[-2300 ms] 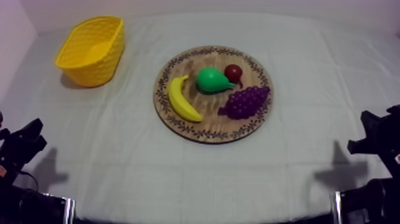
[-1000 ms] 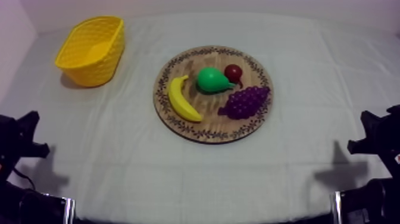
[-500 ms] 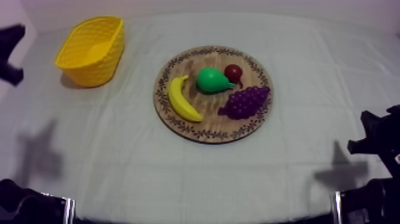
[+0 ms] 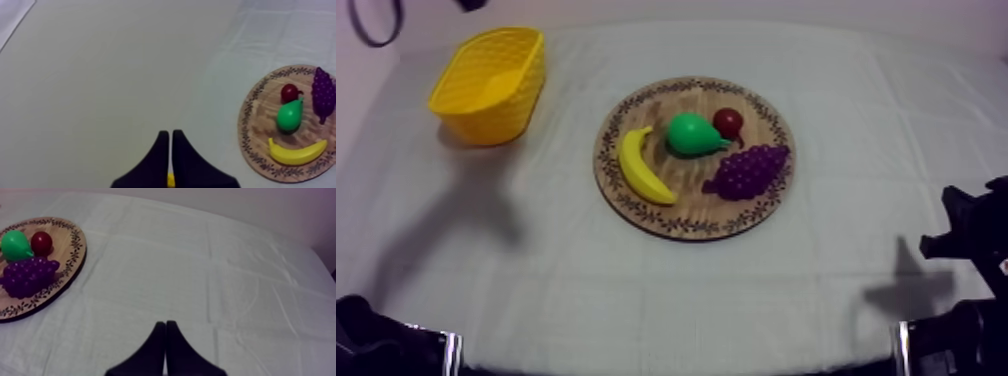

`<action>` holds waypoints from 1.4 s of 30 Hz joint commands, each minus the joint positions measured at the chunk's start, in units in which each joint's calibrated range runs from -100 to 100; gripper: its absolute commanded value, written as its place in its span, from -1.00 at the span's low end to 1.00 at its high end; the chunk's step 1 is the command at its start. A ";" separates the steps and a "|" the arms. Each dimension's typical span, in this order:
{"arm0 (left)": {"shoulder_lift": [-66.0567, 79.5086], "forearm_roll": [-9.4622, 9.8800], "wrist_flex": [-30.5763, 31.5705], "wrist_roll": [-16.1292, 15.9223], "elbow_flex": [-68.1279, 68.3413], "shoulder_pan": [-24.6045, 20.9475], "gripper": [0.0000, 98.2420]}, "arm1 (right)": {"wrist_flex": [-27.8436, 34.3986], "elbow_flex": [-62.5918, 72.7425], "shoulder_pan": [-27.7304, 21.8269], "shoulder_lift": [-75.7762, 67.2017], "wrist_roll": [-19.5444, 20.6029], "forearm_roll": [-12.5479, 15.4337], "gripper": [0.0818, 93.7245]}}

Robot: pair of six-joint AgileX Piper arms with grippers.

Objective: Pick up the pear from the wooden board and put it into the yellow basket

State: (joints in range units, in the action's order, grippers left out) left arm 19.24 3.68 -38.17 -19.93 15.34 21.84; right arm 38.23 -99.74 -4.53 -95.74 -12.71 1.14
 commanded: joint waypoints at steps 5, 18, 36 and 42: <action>-13.43 -0.05 -0.78 0.88 -2.26 3.76 -0.99 | -0.01 -0.04 0.01 -0.02 -0.02 0.00 -0.99; -20.28 -1.18 0.76 2.56 1.51 7.37 -0.96 | -0.01 -0.04 0.01 -0.02 -0.02 0.00 -0.99; -20.74 -2.30 4.26 3.23 7.69 7.71 0.70 | -0.01 -0.04 0.01 -0.02 -0.02 0.00 -0.99; -20.34 -3.32 4.82 2.17 9.07 7.66 0.92 | -0.01 -0.04 0.01 -0.02 -0.02 0.00 -0.99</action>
State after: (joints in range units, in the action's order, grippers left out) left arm -1.10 0.54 -33.33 -17.54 24.38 29.49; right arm 38.23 -99.74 -4.53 -95.74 -12.71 1.14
